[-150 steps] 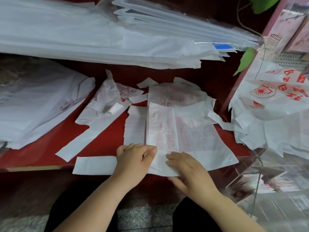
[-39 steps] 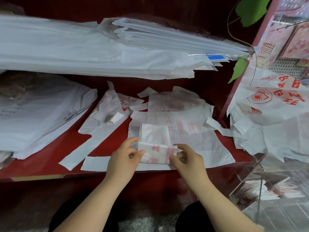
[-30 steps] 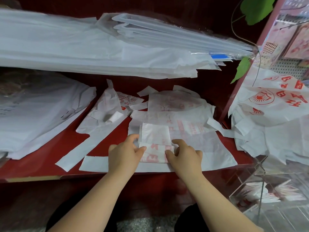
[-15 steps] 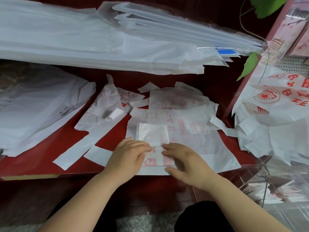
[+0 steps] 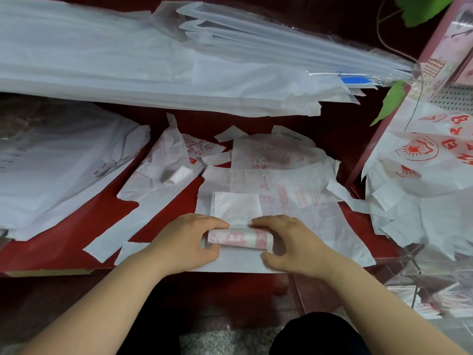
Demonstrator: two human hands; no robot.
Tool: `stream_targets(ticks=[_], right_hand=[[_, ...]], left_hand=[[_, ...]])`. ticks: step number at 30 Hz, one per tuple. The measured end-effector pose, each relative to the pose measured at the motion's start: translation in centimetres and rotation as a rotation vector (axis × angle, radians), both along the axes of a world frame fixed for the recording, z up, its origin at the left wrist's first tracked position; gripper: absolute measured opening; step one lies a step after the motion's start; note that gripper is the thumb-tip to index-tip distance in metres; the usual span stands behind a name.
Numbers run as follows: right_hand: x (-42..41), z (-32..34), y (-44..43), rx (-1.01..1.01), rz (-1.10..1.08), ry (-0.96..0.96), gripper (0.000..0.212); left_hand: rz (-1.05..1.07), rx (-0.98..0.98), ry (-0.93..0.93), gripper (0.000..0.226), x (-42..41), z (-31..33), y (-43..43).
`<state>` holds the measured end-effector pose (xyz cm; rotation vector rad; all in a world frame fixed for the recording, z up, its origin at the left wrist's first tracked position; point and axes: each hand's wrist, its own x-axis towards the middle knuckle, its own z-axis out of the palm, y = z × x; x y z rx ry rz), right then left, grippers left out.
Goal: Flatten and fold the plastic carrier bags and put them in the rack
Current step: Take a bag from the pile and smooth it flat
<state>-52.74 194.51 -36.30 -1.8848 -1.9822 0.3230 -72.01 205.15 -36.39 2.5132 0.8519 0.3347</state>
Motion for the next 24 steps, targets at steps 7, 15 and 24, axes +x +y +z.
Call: stream_targets(ticks=[7, 15, 24], right_hand=[[-0.1, 0.1, 1.6, 0.049, -0.347, 0.471, 0.025], [-0.5, -0.6, 4.9, 0.091, -0.603, 0.447, 0.033], [-0.2, -0.6, 6.8, -0.067, -0.708, 0.176, 0.034]], left_hand=[[0.214, -0.282, -0.307, 0.015, 1.2, -0.5, 1.3], [0.479, -0.22, -0.347, 0.033, 4.1, -0.4, 2.8], [0.049, 0.454, -0.058, 0.049, 4.5, -1.1, 2.5]])
